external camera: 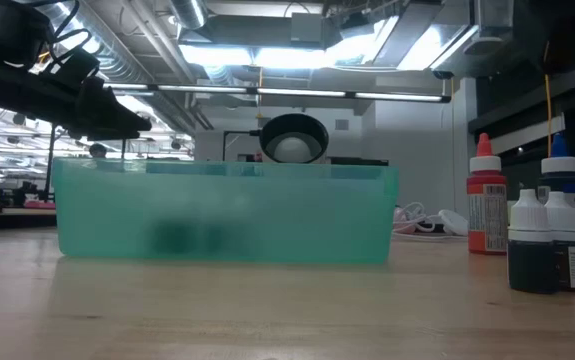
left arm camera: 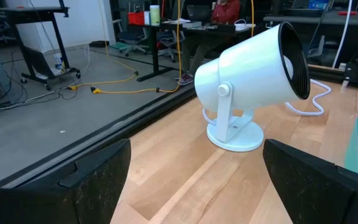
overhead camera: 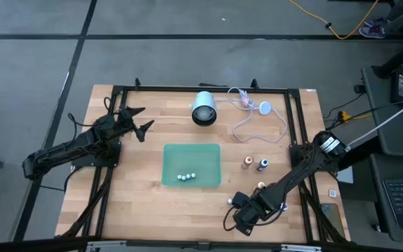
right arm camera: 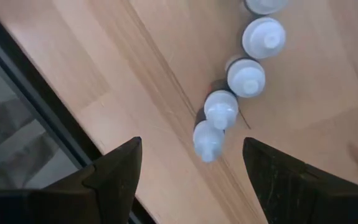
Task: Pick & Place food coloring
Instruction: Put the small black food coloring bottle into the bin
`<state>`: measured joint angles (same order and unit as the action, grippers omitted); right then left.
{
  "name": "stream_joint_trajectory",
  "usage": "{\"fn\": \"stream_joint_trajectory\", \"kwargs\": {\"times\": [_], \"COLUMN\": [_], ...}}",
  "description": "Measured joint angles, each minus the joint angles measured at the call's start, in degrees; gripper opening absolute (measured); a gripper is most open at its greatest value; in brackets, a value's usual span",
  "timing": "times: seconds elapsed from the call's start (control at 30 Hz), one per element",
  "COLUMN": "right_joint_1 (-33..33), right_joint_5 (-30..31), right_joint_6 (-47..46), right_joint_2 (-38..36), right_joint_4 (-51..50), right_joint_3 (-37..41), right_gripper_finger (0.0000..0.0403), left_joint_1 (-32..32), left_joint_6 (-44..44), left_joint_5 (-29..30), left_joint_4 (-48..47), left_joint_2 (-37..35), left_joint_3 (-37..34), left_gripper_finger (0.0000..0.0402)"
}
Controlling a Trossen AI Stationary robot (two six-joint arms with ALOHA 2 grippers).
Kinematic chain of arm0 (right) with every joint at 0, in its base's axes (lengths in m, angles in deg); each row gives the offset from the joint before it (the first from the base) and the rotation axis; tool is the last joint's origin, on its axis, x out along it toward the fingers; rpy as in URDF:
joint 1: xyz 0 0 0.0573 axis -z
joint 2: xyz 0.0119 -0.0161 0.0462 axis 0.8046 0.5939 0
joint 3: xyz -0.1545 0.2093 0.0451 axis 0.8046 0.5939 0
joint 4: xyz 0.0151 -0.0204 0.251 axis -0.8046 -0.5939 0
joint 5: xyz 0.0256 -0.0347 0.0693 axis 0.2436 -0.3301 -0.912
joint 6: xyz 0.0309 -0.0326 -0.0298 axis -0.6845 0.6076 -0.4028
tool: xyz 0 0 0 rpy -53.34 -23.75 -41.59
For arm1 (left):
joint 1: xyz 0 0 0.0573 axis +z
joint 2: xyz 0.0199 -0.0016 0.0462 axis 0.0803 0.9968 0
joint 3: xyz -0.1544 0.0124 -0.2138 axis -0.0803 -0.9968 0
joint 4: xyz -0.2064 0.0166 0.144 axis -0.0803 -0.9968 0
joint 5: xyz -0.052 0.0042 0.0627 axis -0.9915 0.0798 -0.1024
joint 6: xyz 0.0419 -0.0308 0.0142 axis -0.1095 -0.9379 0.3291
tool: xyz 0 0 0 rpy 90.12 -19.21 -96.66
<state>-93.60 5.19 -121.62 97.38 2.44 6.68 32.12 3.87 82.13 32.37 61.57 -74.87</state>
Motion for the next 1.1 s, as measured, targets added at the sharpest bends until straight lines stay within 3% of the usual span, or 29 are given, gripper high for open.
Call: {"fn": "stream_joint_trajectory", "kwargs": {"times": [0.2, 1.1], "right_joint_1": [0.02, 0.02], "right_joint_5": [0.02, -0.60], "right_joint_6": [0.24, 0.17], "right_joint_2": [0.64, 2.43], "right_joint_4": [0.18, 0.74], "right_joint_3": [-0.04, -0.04], "right_gripper_finger": [0.0266, 0.0103], "left_joint_1": [-0.01, -0.01], "left_joint_6": [0.00, 0.00], "left_joint_5": [0.00, 0.00], "left_joint_4": [0.00, -0.02], "left_joint_2": [0.00, 0.00], "left_joint_3": [0.02, 0.01], "left_gripper_finger": [0.0361, 0.0361]}}
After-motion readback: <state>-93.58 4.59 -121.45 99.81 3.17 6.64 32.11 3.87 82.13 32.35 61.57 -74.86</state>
